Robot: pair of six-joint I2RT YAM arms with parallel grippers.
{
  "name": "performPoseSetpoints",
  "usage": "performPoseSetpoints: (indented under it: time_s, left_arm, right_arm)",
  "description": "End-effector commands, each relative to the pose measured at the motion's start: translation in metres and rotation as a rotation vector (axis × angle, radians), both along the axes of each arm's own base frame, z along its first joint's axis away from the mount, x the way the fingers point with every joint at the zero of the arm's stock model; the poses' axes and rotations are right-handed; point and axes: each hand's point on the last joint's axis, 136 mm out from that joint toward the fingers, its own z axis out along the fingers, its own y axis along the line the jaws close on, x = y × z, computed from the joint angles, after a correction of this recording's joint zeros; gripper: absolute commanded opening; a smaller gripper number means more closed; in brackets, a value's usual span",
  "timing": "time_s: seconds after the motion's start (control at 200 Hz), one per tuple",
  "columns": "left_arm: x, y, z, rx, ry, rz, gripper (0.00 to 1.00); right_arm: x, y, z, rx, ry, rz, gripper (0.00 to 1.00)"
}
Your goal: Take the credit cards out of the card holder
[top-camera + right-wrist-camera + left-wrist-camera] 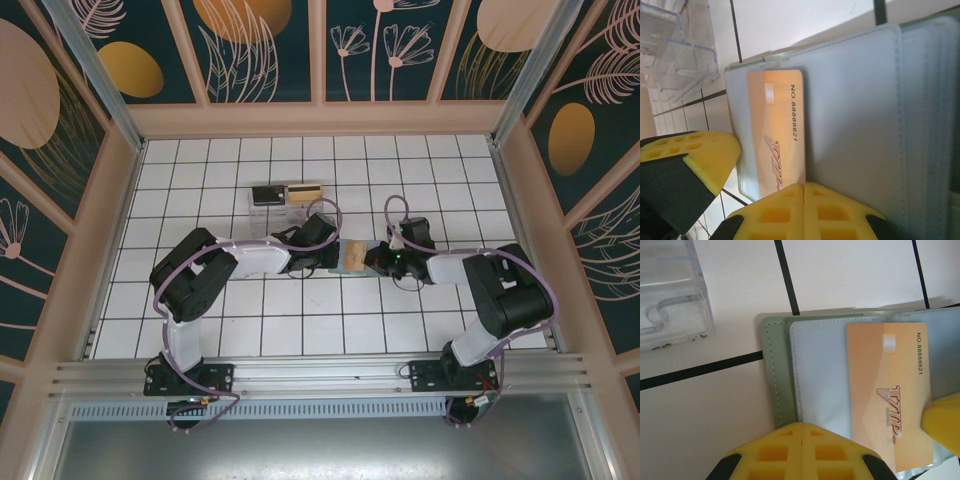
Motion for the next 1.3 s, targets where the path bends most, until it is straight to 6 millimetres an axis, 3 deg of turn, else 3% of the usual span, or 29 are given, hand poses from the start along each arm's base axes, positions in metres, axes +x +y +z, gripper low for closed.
performPoseSetpoints:
  time_s: [0.0, 0.31, 0.646, 0.821, 1.016, 1.061, 1.106, 1.136, 1.296]
  left_arm:
    - [-0.011, 0.012, -0.027, 0.077, 0.064, -0.007, 0.04]
    - [-0.012, 0.013, -0.026, 0.077, 0.063, -0.006, 0.04]
    - [-0.006, 0.007, -0.008, 0.046, 0.035, -0.005, 0.08]
    - [0.004, 0.002, 0.049, -0.033, -0.062, 0.020, 0.28]
    - [0.011, 0.030, 0.127, -0.111, -0.239, 0.142, 0.74]
    - [0.010, 0.040, 0.140, -0.126, -0.274, 0.181, 0.98]
    - [0.010, 0.051, 0.157, -0.145, -0.314, 0.224, 0.99]
    - [0.006, 0.062, 0.153, -0.131, -0.320, 0.247, 0.99]
    - [-0.007, 0.106, 0.176, -0.122, -0.392, 0.358, 0.99]
  right_arm:
    - [-0.009, -0.013, -0.007, -0.027, 0.016, -0.010, 0.05]
    - [-0.012, -0.030, -0.003, -0.021, 0.011, -0.035, 0.05]
    - [-0.008, -0.035, 0.032, -0.018, -0.084, -0.045, 0.03]
    - [-0.004, -0.039, 0.060, -0.050, -0.163, -0.044, 0.02]
    - [0.006, -0.034, 0.101, -0.149, -0.302, -0.013, 0.00]
    - [0.009, -0.028, 0.112, -0.174, -0.338, 0.006, 0.00]
    - [0.011, -0.021, 0.122, -0.205, -0.373, 0.028, 0.00]
    - [0.013, -0.017, 0.129, -0.229, -0.399, 0.043, 0.00]
    - [0.018, 0.020, 0.168, -0.330, -0.555, 0.175, 0.00]
